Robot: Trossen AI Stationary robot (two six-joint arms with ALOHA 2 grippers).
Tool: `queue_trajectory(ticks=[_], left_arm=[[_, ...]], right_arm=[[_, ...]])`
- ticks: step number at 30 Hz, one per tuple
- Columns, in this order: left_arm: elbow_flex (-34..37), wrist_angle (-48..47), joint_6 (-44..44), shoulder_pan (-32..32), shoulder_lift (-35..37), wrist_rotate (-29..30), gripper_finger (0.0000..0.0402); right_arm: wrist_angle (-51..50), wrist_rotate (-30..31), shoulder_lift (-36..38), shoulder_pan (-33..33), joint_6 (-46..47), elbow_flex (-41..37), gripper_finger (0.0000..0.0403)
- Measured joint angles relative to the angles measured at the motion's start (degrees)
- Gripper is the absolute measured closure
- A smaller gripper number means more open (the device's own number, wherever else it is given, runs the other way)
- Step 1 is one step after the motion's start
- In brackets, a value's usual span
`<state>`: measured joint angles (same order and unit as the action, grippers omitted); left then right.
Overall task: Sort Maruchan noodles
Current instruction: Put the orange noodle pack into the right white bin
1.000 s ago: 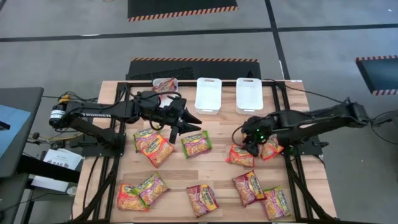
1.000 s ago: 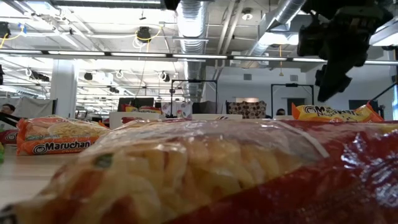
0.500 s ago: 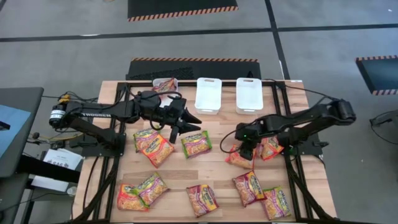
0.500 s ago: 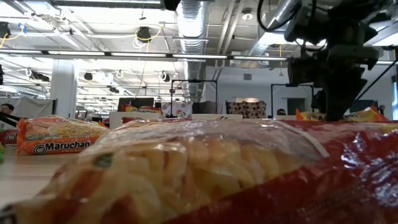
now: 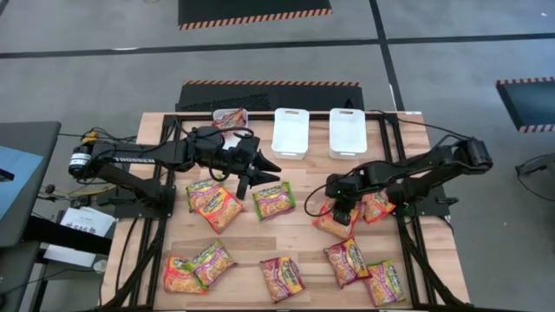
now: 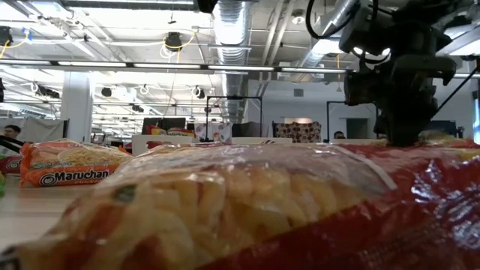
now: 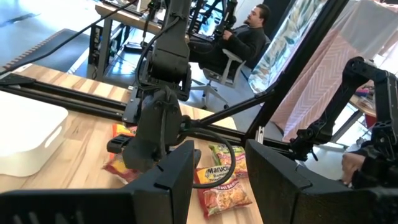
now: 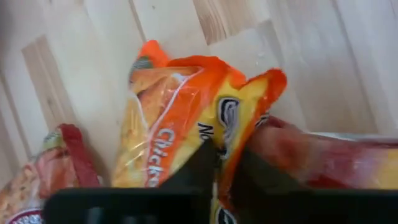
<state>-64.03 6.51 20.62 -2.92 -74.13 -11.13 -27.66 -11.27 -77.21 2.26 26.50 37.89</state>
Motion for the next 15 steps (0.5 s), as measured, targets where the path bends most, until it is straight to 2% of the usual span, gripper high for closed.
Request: queue_trajectory(ticks=[2, 8, 15], left_arm=[[0.0, -0.5, 0.0, 0.0, 0.0, 0.0, 0.0270], [0.0, -1.2, 0.0, 0.0, 0.0, 0.1, 0.0270], [0.0, -1.2, -0.3, 0.0, 0.0, 1.4, 0.0270]], right_arm=[[-0.3, -0.3, 0.0, 0.0, 0.0, 0.8, 0.0390], [-7.3, -0.2, 0.0, 0.0, -1.7, 6.1, 0.0394], [-16.5, 4.4, 0.0, -0.2, -6.9, 14.5, 0.0398]])
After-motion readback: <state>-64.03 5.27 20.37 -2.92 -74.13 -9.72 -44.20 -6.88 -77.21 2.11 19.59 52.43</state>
